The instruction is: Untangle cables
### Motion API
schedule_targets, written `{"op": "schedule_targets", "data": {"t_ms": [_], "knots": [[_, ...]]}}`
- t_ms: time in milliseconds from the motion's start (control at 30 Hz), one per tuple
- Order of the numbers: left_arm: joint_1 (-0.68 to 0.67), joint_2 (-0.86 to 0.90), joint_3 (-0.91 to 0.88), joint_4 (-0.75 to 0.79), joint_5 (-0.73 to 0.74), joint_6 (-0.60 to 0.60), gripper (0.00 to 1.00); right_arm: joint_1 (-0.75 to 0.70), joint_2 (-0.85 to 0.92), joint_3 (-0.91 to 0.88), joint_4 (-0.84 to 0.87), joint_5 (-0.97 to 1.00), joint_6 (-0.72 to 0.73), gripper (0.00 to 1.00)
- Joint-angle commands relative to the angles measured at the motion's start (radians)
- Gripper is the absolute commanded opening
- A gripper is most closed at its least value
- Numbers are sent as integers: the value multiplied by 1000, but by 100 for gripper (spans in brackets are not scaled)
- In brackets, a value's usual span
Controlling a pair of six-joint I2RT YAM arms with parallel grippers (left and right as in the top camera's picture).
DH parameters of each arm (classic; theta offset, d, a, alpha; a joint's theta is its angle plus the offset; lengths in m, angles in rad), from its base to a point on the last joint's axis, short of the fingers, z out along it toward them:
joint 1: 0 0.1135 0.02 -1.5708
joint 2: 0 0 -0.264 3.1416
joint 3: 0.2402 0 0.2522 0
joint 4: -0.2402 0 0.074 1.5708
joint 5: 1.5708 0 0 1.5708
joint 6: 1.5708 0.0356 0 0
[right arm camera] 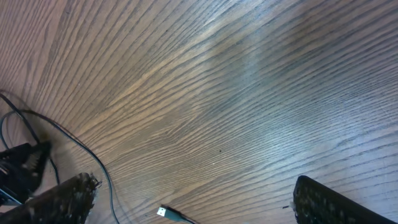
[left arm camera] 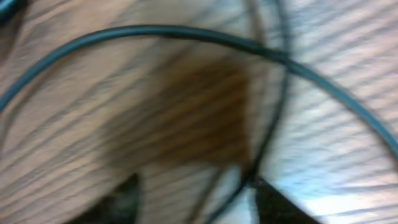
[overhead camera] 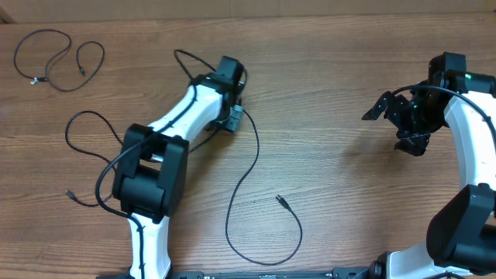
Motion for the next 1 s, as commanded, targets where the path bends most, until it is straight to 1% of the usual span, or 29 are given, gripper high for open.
{"op": "schedule_targets", "data": {"t_ms": [0,67,167,200,267,400,533,600,767,800,833,933,967], "knots": [[25,-11,-16,10,39,-22,26,-2,-6,9,1,7,7,100],[29,-11,-16,10,29,-21,4,-2,-6,9,1,7,7,100],[30,-15,-4,5,-79,-67,4,-2,-6,9,1,7,7,100],[30,-22,22,-24,-152,-102,4,-2,-6,9,1,7,7,100],[31,-43,73,-74,-236,-170,4,-2,-6,9,1,7,7,100],[44,-123,176,-130,-243,-208,4,-2,-6,9,1,7,7,100],[92,-240,206,-133,-242,-323,4,-2,-6,9,1,7,7,100],[141,-303,206,-146,-239,-396,4,-2,-6,9,1,7,7,100],[297,-378,206,-229,-240,-510,4,-2,-6,9,1,7,7,100],[339,-380,206,-266,-245,-557,4,-2,-6,9,1,7,7,100],[419,-380,204,-334,-252,-664,4,-2,-6,9,1,7,7,100],[518,-380,200,-385,-266,-806,4,-2,-6,9,1,7,7,100],[560,-380,199,-388,-264,-826,4,-2,-6,9,1,7,7,100]]}}
